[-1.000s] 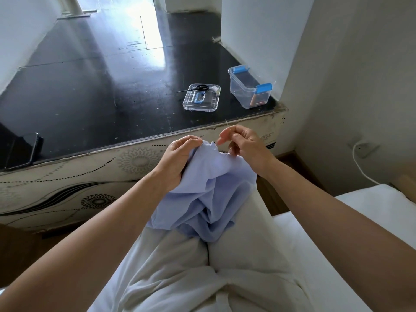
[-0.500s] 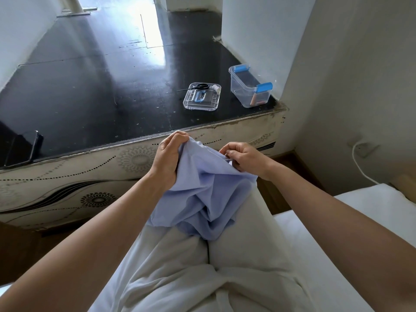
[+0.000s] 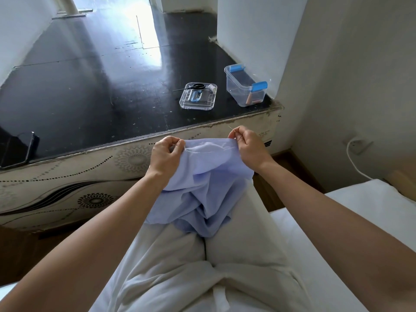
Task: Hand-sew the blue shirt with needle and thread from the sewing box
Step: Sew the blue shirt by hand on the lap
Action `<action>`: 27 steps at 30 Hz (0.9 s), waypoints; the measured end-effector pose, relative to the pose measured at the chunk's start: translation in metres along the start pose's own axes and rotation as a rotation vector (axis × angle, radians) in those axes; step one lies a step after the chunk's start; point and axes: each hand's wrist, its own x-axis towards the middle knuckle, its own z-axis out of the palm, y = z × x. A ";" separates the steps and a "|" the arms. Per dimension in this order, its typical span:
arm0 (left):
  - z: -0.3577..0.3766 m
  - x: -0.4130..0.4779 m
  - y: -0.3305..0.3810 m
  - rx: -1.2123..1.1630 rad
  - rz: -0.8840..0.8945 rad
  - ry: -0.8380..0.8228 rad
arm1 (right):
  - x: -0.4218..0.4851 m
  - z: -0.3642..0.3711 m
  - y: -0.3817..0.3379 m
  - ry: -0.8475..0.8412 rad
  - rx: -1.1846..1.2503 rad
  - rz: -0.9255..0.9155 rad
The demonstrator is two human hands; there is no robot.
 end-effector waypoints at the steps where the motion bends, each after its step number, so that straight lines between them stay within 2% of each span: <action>1: -0.001 0.001 -0.001 0.024 0.007 -0.007 | -0.001 -0.001 0.001 -0.010 -0.011 -0.004; 5: -0.003 0.000 0.000 0.053 -0.006 -0.028 | -0.002 -0.004 0.006 -0.008 -0.019 0.034; 8: -0.008 -0.003 -0.001 0.011 -0.060 -0.165 | 0.000 -0.009 0.011 0.069 -0.009 0.095; 11: -0.019 -0.002 -0.007 0.005 -0.029 -0.257 | 0.000 -0.020 0.019 0.106 -0.032 0.119; 15: -0.017 -0.004 -0.002 -0.091 0.022 -0.281 | -0.001 -0.021 0.023 0.071 -0.113 0.122; 17: -0.013 -0.006 0.002 -0.055 0.069 -0.307 | 0.001 -0.017 0.021 0.120 -0.103 0.089; 21: -0.007 -0.010 0.008 -0.062 0.100 -0.317 | -0.002 -0.013 0.002 0.188 0.018 -0.104; 27: -0.009 -0.012 0.005 -0.086 0.074 -0.356 | -0.007 -0.008 -0.022 0.087 0.214 -0.170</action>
